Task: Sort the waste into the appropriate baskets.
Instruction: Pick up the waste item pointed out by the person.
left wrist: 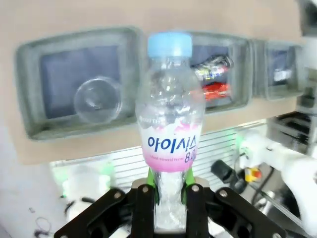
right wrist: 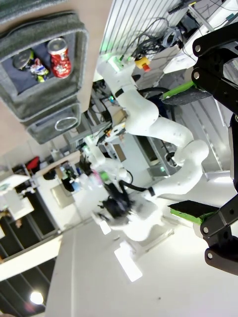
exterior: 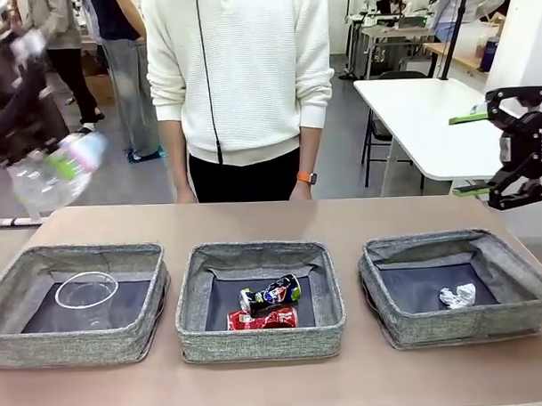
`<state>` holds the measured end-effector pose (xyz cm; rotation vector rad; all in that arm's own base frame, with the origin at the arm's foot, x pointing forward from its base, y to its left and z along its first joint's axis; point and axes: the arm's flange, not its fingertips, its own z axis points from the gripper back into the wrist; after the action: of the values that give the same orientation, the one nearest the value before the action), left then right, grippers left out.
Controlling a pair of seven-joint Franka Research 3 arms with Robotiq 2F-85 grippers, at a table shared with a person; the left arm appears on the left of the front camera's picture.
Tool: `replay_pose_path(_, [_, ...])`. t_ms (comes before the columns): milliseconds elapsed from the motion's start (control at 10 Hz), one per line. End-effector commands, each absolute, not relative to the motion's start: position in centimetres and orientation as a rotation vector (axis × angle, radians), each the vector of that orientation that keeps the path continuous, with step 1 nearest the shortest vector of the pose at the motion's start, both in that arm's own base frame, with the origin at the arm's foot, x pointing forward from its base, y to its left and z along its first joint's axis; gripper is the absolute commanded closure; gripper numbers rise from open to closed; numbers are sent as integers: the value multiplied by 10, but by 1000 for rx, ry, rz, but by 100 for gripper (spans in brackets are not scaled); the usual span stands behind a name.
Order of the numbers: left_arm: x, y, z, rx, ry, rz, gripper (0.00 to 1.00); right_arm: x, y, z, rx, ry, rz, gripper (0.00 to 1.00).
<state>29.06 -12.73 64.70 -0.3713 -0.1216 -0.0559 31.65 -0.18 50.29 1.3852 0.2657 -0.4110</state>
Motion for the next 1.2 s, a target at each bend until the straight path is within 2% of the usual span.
replay_pose_path(0, [272,-247,701,-267,-113,-138,78,318,-1,505,1400,261,-404,0])
replay_pose_path(300, [229,-351,731,-214,-70,-265,78,318,-1,505,1400,261,-404,0])
replay_pose_path(700, [225,-348,769,-262,-81,-264,78,318,-1,505,1400,261,-404,0])
replay_pose_path(1100, [233,-347,774,-277,-79,-247,78,318,-1,505,1400,261,-404,0])
